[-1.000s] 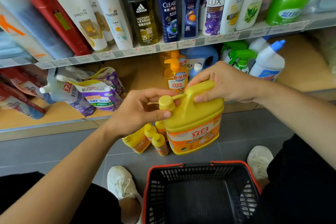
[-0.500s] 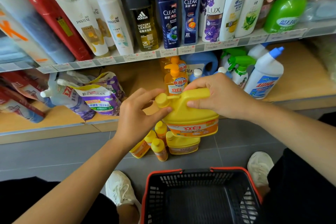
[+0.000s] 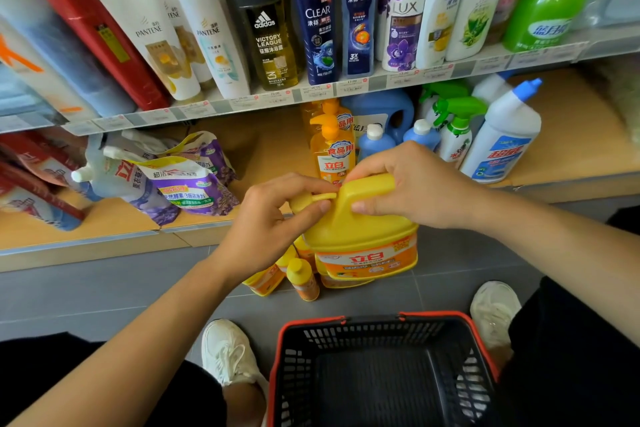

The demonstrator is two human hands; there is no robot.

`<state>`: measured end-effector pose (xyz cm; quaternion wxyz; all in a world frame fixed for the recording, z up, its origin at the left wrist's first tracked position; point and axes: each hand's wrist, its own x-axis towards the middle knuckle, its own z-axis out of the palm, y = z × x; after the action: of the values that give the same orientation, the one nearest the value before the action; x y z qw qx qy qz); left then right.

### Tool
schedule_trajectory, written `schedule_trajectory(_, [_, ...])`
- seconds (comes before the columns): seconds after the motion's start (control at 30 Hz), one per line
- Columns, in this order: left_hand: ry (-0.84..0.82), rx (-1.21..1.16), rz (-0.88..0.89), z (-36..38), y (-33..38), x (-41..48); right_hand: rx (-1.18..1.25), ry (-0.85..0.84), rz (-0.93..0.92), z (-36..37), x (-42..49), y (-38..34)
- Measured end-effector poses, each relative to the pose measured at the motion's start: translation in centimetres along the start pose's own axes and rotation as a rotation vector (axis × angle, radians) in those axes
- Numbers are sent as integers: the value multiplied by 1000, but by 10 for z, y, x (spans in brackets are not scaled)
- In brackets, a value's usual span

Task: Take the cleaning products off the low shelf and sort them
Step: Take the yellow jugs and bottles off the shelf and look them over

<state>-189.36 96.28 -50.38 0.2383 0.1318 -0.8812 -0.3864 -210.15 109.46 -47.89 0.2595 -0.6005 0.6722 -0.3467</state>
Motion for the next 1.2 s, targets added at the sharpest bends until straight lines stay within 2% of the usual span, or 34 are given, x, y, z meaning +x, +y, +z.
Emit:
schedule_trajectory(0.23, [94, 30, -66, 6, 8, -3, -18, -18, -34, 6, -1, -4])
schedule_trajectory(0.37, [74, 77, -70, 8, 7, -4, -15, -30, -22, 8, 0, -4])
schedule_trajectory(0.53, [50, -103, -109, 2, 4, -3, 40, -24, -6, 6, 0, -2])
schedule_trajectory(0.77, [39, -167, -151, -8, -2, -7, 113, 22, 26, -5, 4, 1])
schedule_trajectory(1.03, [25, -364, -141, -7, -7, -2, 413, 41, 49, -11, 7, 6])
schedule_trajectory(1.2, [-87, -450, -223, 3, -12, -7, 630, 90, 98, -16, 8, 9])
